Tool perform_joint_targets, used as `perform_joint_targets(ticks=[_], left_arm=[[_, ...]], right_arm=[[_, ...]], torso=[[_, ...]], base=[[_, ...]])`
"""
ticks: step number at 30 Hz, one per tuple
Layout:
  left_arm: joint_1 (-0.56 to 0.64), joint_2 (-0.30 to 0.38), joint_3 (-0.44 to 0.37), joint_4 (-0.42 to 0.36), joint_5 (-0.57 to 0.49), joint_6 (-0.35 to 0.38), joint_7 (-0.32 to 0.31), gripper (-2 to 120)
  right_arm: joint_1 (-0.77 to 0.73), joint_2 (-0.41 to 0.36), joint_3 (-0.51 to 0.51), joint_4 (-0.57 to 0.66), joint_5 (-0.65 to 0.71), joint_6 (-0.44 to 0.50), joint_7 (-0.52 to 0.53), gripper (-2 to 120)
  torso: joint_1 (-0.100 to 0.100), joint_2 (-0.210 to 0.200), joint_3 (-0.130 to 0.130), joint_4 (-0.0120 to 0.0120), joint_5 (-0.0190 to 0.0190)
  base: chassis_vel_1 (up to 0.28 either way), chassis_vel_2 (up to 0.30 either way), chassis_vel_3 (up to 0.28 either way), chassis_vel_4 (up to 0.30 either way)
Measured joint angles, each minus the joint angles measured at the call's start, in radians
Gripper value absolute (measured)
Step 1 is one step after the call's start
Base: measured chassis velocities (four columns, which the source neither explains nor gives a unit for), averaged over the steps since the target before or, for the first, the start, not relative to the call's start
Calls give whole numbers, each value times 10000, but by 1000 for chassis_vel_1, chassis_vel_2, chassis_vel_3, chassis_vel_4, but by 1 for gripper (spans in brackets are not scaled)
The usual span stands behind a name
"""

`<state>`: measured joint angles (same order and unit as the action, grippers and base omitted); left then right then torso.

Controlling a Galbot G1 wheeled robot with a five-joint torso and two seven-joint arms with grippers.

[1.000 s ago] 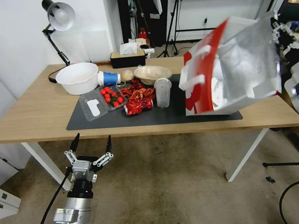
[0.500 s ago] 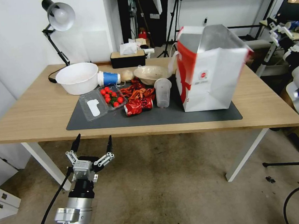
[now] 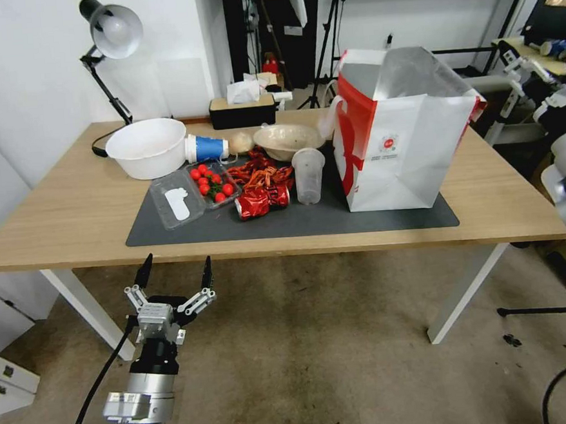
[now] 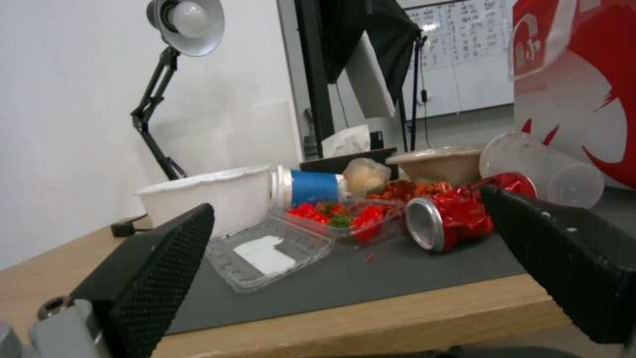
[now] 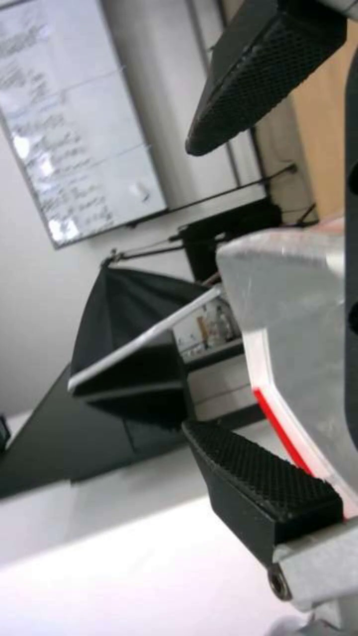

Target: Pick up the food delivery bag from the floor and place it on the table.

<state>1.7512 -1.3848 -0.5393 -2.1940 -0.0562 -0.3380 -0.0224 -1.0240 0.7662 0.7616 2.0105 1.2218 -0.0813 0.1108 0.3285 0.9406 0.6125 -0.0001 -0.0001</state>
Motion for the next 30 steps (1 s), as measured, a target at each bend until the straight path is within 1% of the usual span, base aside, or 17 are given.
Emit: perform_joint_targets(ticks=[3,5,6,8,9,12,14,15,16,18,20,22,24,26,29,30], left_arm=[[-3,-21,26,25,-18,-19,3,100],[-3,-22,26,28,-18,-25,3,100],[7,-23,22,33,-21,-40,6,100],[20,-10,-9,37,-31,-63,5,100],[20,-10,-9,37,-31,-63,5,100],[41,20,-64,79,-71,-132,5,100],[43,22,-69,94,-71,-155,6,100],[46,24,-74,119,-71,-195,6,100],[49,23,-76,138,-71,-221,6,100],[48,23,-76,145,-71,-230,6,100],[36,20,-63,161,-68,-244,18,100],[31,17,-61,166,-67,-249,25,100],[17,8,-81,227,-63,-328,104,100],[18,4,-90,250,-63,-363,114,100],[33,-3,-159,407,-64,-562,146,100],[33,-3,-159,407,-64,-562,146,100]], right_arm=[[-647,220,384,262,-467,132,-973,100],[-738,254,426,292,-542,147,-1100,100],[-1136,465,587,435,-900,238,-1551,100],[-1606,767,734,656,-1196,341,-1857,100],[-1606,767,734,656,-1196,341,-1857,100],[-2446,1359,1021,987,-1781,518,-2567,100],[-2601,1463,1072,1045,-1901,540,-2701,100],[-2938,1760,1182,1184,-2200,630,-2996,100],[-3133,1960,1217,1287,-2371,695,-3132,100],[-3249,2092,1229,1351,-2466,730,-3212,100],[-3568,2540,1244,1570,-2851,913,-3386,100],[-3638,2666,1236,1638,-2965,953,-3402,100],[-3957,3191,1056,1858,-3537,1155,-3404,100],[-4038,3304,1004,1886,-3694,1230,-3400,100],[-4546,3886,737,1998,-4743,1514,-3241,100],[-4546,3886,737,1998,-4743,1514,-3241,100]], torso=[[0,0,0,1,0],[0,0,0,1,0],[0,0,0,0,-1],[0,0,-1,2,0],[0,0,-1,2,0],[0,1,-1,1,0],[0,0,-1,0,2],[0,0,-1,-3,0],[0,1,-1,-1,-1],[0,1,-1,0,0],[0,1,-1,1,-3],[0,1,-1,0,-2],[0,1,-1,0,0],[0,1,-1,2,-1],[0,1,-1,1,0],[0,1,-1,1,0]], base=[[0,0,0,0],[0,0,0,0],[0,0,0,0],[0,0,0,0],[0,0,0,0],[0,0,0,0],[0,0,0,0],[0,0,0,0],[0,0,0,0],[0,0,0,0],[0,0,0,0],[0,0,0,0],[0,0,0,0],[0,0,0,0],[0,0,0,0],[0,0,0,0]])
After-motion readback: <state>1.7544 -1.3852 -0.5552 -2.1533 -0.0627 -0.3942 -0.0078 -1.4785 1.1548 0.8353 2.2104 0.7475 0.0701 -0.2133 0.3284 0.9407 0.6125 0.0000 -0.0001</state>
